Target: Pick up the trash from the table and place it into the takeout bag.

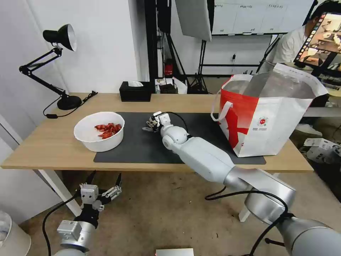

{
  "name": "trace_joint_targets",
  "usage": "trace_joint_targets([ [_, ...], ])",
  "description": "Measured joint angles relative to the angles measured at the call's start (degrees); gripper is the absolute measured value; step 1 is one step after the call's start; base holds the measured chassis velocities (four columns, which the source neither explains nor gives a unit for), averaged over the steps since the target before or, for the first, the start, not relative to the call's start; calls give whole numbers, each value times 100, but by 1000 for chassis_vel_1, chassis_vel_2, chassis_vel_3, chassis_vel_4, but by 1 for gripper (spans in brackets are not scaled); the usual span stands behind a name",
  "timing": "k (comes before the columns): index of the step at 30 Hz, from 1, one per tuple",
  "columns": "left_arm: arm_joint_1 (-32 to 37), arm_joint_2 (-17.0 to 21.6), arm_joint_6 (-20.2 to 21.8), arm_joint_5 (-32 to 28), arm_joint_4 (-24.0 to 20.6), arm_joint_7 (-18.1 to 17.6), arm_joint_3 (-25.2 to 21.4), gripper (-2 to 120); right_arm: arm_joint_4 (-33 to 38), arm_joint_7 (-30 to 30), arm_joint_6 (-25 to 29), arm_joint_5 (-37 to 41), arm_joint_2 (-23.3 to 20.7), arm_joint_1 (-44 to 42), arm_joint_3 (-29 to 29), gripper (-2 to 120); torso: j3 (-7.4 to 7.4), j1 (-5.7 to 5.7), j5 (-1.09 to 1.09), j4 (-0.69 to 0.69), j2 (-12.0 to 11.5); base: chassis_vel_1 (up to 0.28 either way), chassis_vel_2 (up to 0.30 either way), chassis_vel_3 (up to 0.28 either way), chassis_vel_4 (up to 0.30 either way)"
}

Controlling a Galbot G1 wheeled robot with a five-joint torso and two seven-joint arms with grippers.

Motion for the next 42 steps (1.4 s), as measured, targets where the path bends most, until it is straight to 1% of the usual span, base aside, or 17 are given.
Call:
trace_joint_targets([
  [5,6,2,-1,12,-2,-2,7,100,607,153,75,113,-392,-50,22,11,0,0,0,1,0,0,0,0,0],
  [7,13,-7,-1,27,-37,-2,19,100,1205,276,91,228,-736,-51,65,6,0,0,1,0,0,0,0,0,0],
  [11,58,-48,-1,105,-93,-2,56,100,2358,410,112,194,-1378,-54,236,6,0,0,1,-1,1,0,0,0,0],
  [12,58,-48,-1,105,-93,-2,56,100,2358,410,112,194,-1378,-54,236,6,0,0,1,-1,1,0,0,0,0],
  [15,85,-64,0,144,-113,-3,98,100,3199,398,153,-167,-2014,-30,504,6,0,0,1,2,0,0,0,0,0],
  [16,85,-64,0,144,-113,-3,98,100,3199,398,153,-167,-2014,-30,504,6,0,0,1,2,0,0,0,0,0],
  [18,87,-70,3,167,-113,-4,130,100,3536,348,186,-716,-2482,31,730,6,-1,0,1,-1,1,0,0,0,0],
  [19,87,-70,3,167,-113,-4,130,100,3536,348,186,-716,-2482,31,730,6,-1,0,1,-1,1,0,0,0,0],
  [20,86,-74,5,179,-113,-4,149,100,3688,296,187,-1061,-2788,48,929,6,0,0,2,-1,0,0,0,0,0],
  [24,88,-76,6,211,-122,-4,183,100,3989,516,-56,-1203,-3392,27,1428,6,0,0,2,-1,1,0,0,0,0],
  [26,91,-66,14,215,-130,-7,213,100,4105,763,-287,-1053,-3741,-22,1686,6,-1,-1,1,-1,1,0,0,0,0],
  [31,57,-49,30,231,-143,-10,270,100,4184,1034,-617,-652,-4134,-137,2014,6,0,0,2,-1,0,0,0,0,0],
  [34,33,-45,48,266,-178,-10,335,100,4272,1249,-1053,88,-4412,-294,2326,6,-1,-1,1,-1,0,0,0,0,0],
  [35,33,-45,48,266,-178,-10,335,100,4272,1249,-1053,88,-4412,-294,2326,6,-1,-1,1,-1,0,0,0,0,0],
  [39,45,-45,52,325,-236,-9,382,100,4466,1637,-1604,1162,-4604,-469,2542,6,0,0,0,0,0,0,0,0,0],
  [41,57,-50,54,345,-255,-7,383,100,4501,1737,-1715,1324,-4623,-483,2580,5,0,0,0,0,0,0,0,0,0],
  [42,79,-54,58,376,-282,6,377,100,4528,1883,-1829,1539,-4639,-483,2618,11,0,-1,-1,0,0,0,0,0,0],
])
